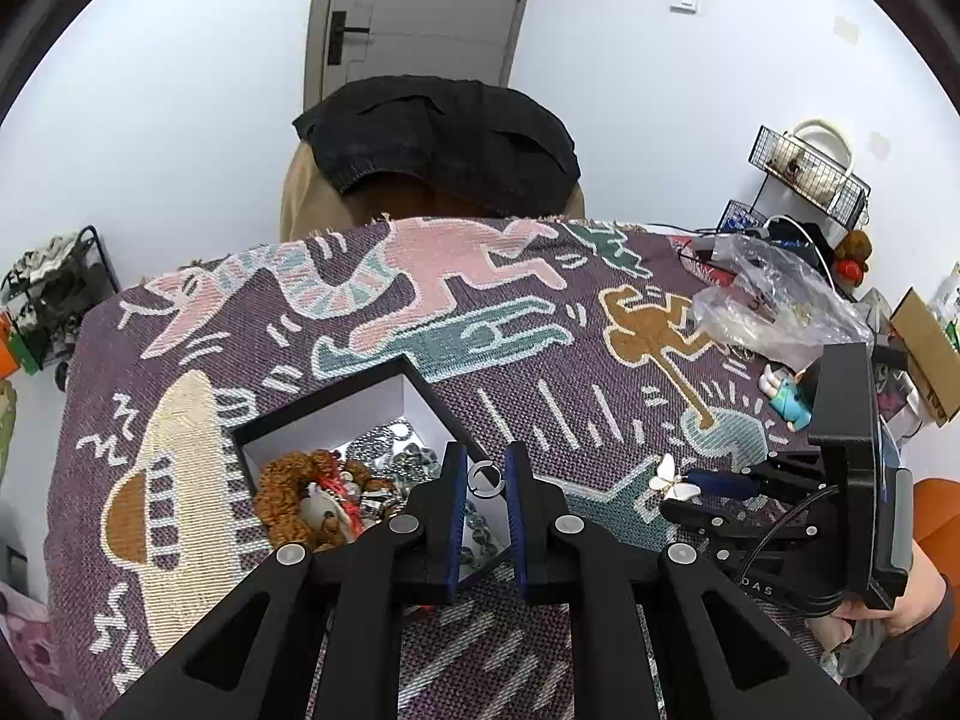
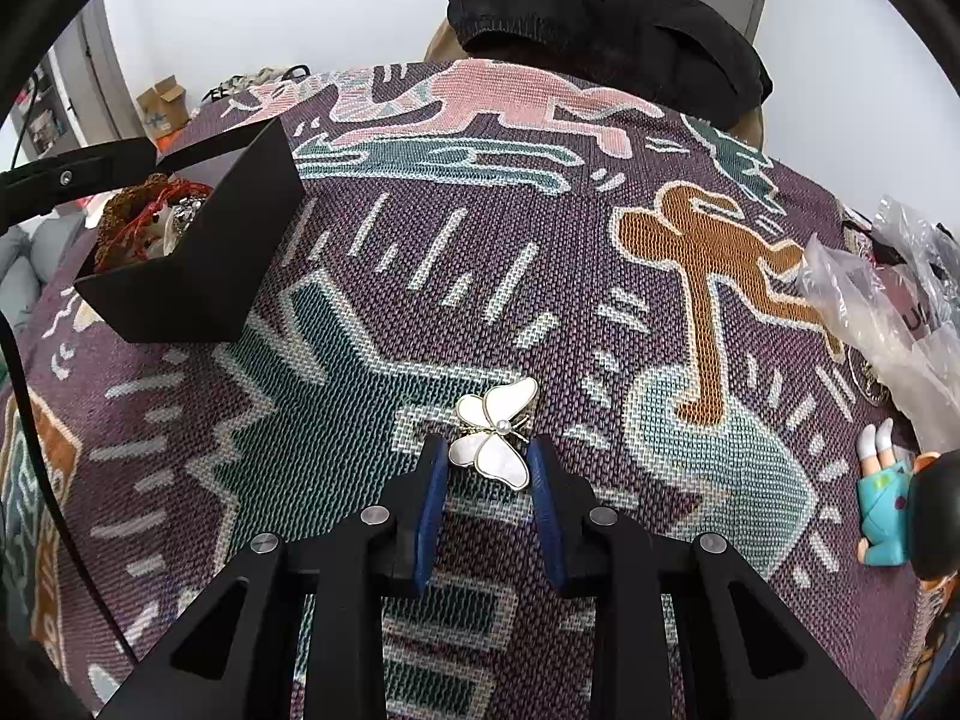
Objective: Organize jewelry
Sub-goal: 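Grasp the white butterfly earring with the right tool, then carry the butterfly earring into the black box and open the right tool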
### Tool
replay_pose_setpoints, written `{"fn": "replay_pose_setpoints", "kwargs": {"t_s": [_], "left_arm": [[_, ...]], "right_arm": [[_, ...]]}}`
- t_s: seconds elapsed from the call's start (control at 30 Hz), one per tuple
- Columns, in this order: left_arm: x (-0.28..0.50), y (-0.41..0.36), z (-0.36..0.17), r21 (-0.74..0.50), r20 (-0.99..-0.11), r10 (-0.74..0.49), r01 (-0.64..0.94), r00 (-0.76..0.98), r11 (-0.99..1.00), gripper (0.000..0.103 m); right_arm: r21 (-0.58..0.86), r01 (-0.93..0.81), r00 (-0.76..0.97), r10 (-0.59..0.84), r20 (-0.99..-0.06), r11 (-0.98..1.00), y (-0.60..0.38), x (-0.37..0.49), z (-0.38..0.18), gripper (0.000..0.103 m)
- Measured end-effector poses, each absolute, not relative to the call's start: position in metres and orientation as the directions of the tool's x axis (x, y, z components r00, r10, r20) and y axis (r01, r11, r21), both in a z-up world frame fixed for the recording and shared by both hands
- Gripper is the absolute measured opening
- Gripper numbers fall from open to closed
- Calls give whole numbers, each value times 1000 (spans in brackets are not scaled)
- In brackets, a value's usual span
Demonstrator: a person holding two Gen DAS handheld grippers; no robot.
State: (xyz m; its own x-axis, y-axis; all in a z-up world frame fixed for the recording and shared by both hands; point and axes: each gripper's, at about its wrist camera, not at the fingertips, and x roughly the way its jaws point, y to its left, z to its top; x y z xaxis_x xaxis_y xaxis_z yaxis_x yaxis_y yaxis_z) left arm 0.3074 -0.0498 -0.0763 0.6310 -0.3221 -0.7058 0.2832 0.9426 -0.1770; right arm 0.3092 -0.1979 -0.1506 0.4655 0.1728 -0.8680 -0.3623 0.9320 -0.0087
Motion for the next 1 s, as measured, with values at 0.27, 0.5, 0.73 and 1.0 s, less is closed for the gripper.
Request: {"fn": "replay_pose_setpoints", "kwargs": {"t_s": [0.27, 0.5, 0.73, 1.0], "left_arm": [[305, -28, -69, -188, -689, -314, 257, 653, 948, 13], [304, -11, -71, -200, -686, -304, 230, 661, 952, 13], [310, -1, -77, -211, -693, -299, 212, 656, 954, 13], [321, -10, -100, -211, -751, -307, 228, 584, 951, 13]], "right_arm": [[9, -354, 477, 189, -858, 935, -204, 304, -135, 8], [17, -361, 477, 201, -855, 932, -201, 302, -131, 4], [20, -377, 505, 223, -834, 926, -196, 297, -111, 3], [65, -391, 534, 283, -797, 918, -188, 299, -79, 3]]}}
